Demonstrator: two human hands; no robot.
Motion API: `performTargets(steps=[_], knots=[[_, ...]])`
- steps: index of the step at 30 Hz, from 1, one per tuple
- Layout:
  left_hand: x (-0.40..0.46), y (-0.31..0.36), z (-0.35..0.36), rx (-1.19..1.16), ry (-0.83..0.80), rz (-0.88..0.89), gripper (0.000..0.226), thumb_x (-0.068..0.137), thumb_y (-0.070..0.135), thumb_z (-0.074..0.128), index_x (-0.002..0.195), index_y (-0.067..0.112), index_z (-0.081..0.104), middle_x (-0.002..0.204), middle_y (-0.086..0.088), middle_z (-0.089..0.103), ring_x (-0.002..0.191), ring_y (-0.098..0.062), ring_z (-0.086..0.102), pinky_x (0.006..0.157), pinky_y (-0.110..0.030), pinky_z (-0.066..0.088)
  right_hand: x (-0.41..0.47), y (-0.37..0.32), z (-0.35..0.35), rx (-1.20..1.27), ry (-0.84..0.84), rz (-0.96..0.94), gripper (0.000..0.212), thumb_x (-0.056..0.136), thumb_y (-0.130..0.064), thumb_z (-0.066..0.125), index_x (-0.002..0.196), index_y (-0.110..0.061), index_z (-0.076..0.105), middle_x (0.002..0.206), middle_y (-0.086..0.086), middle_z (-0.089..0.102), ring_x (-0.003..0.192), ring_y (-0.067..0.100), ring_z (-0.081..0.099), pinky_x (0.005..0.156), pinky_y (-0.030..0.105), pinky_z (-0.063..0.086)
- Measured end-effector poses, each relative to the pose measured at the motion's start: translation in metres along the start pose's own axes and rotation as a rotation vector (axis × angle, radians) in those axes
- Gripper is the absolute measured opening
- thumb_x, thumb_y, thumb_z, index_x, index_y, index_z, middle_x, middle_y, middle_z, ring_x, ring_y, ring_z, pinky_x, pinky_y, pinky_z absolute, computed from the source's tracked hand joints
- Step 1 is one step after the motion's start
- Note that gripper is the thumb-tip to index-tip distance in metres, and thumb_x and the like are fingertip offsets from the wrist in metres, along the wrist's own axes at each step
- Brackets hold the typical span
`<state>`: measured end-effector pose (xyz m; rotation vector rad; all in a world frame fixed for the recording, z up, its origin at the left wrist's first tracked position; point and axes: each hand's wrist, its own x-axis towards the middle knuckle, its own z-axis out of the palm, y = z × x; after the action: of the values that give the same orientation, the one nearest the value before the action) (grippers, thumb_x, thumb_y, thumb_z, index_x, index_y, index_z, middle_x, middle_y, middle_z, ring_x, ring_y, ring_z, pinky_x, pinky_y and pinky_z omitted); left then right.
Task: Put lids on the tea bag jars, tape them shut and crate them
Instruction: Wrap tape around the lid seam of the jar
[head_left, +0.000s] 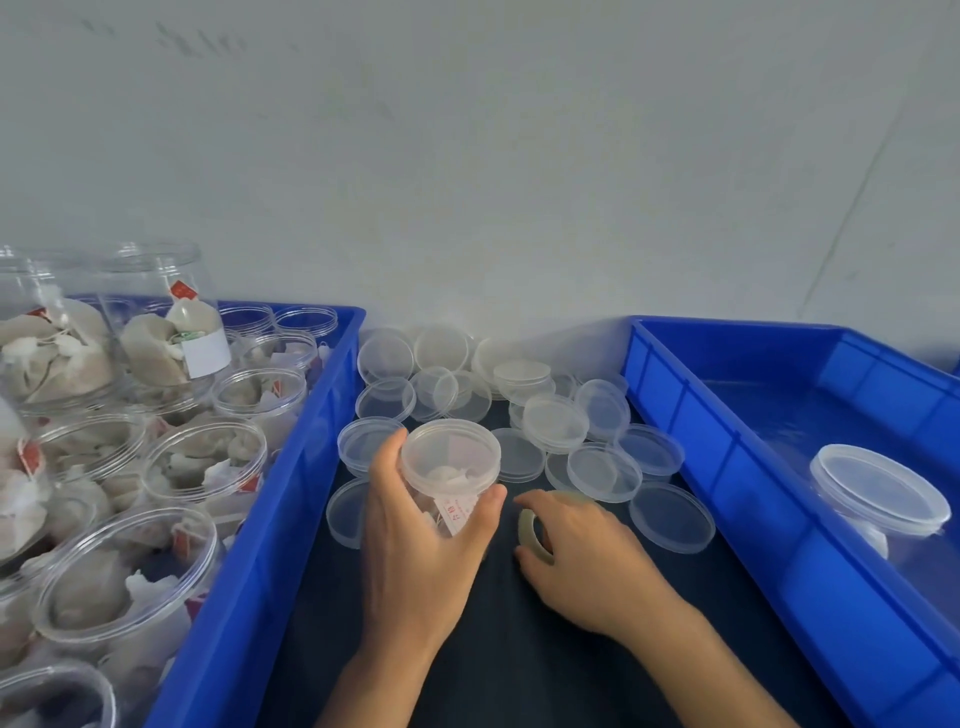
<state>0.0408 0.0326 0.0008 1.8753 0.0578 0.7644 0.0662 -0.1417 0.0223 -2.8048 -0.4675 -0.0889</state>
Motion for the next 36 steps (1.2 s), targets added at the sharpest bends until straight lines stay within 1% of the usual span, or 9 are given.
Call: performTargets(steps=[3, 6, 10, 13, 17, 20, 24, 31, 36], knots=[[-0.002, 0.003, -0.002, 0.072, 0.107, 0.09, 0.095, 0.079, 0.063, 0.079, 0.151, 0.014, 0.041, 0.143, 0.001, 0.052, 0.131, -0.02, 0.053, 0.105, -0.05, 0.052, 0.001, -0.001, -0.005, 0.035, 0.006, 0.022, 0.053, 0.096, -0.034, 0.059, 0.147, -0.04, 0.046, 0.118, -0.017, 0.062, 0.106, 0.011, 0.062, 0.085, 0.03, 0.053], [-0.006, 0.004, -0.001, 0.159, 0.282, 0.328, 0.058, 0.087, 0.034, 0.075, 0.131, 0.001, 0.056, 0.126, -0.006, 0.055, 0.113, -0.028, 0.056, 0.092, -0.05, 0.051, -0.009, 0.005, -0.011, 0.275, 0.125, 0.089, 0.048, 0.093, -0.03, 0.063, 0.135, -0.049, 0.051, 0.089, -0.016, 0.06, 0.081, 0.004, 0.061, 0.068, 0.021, 0.049], [-0.026, 0.012, 0.008, 0.067, 0.126, 0.527, 0.008, 0.096, 0.014, 0.063, 0.097, 0.008, 0.068, 0.095, 0.002, 0.062, 0.081, -0.02, 0.06, 0.069, -0.036, 0.053, -0.021, 0.007, -0.016, 0.636, 0.196, 0.1, 0.044, 0.095, -0.015, 0.061, 0.116, -0.054, 0.063, 0.085, -0.004, 0.064, 0.073, 0.018, 0.061, 0.06, 0.027, 0.052], [-0.041, 0.015, 0.018, 0.071, -0.039, 0.419, 0.015, 0.095, 0.015, 0.063, 0.105, 0.016, 0.074, 0.092, 0.009, 0.07, 0.073, -0.011, 0.066, 0.064, -0.028, 0.056, -0.026, 0.001, -0.018, 0.731, 0.199, 0.064, 0.049, 0.099, -0.011, 0.056, 0.11, -0.058, 0.064, 0.086, 0.004, 0.064, 0.076, 0.024, 0.062, 0.063, 0.031, 0.053], [-0.04, 0.018, 0.021, 0.028, -0.198, 0.142, 0.035, 0.104, 0.014, 0.063, 0.134, 0.031, 0.07, 0.093, 0.026, 0.069, 0.086, 0.008, 0.066, 0.075, -0.006, 0.046, -0.025, -0.001, -0.017, 0.747, 0.168, 0.023, 0.051, 0.1, -0.008, 0.054, 0.111, -0.058, 0.064, 0.085, 0.002, 0.063, 0.078, 0.025, 0.062, 0.066, 0.035, 0.054], [-0.036, 0.019, 0.019, -0.034, -0.263, 0.039, 0.033, 0.109, 0.026, 0.054, 0.134, 0.045, 0.065, 0.096, 0.027, 0.071, 0.092, 0.007, 0.068, 0.081, -0.015, 0.054, -0.026, -0.004, -0.014, 0.728, 0.134, -0.035, 0.048, 0.102, -0.01, 0.055, 0.113, -0.055, 0.065, 0.082, 0.003, 0.063, 0.073, 0.022, 0.06, 0.063, 0.029, 0.053], [-0.035, 0.021, 0.016, -0.039, -0.247, -0.014, 0.025, 0.108, 0.038, 0.056, 0.128, 0.039, 0.071, 0.08, 0.023, 0.072, 0.071, 0.003, 0.069, 0.068, -0.026, 0.059, -0.03, -0.007, -0.014, 0.665, 0.107, -0.097, 0.049, 0.101, -0.008, 0.055, 0.113, -0.054, 0.065, 0.082, -0.005, 0.066, 0.071, 0.01, 0.059, 0.066, 0.021, 0.05], [-0.033, 0.021, 0.014, -0.017, -0.146, 0.013, 0.009, 0.099, 0.024, 0.073, 0.104, 0.024, 0.081, 0.064, 0.013, 0.07, 0.058, -0.006, 0.067, 0.06, -0.033, 0.057, -0.033, -0.003, -0.015, 0.528, 0.087, -0.125, 0.048, 0.09, -0.013, 0.055, 0.122, -0.048, 0.054, 0.084, -0.006, 0.059, 0.074, 0.017, 0.056, 0.067, 0.038, 0.051], [-0.032, 0.018, 0.013, -0.016, -0.134, 0.0, 0.007, 0.097, 0.019, 0.077, 0.094, 0.026, 0.078, 0.067, 0.016, 0.072, 0.059, -0.003, 0.069, 0.058, -0.034, 0.06, -0.035, -0.002, -0.012, 0.466, 0.088, -0.128, 0.056, 0.089, -0.011, 0.058, 0.123, -0.054, 0.047, 0.093, -0.013, 0.057, 0.076, 0.016, 0.058, 0.066, 0.032, 0.052]])
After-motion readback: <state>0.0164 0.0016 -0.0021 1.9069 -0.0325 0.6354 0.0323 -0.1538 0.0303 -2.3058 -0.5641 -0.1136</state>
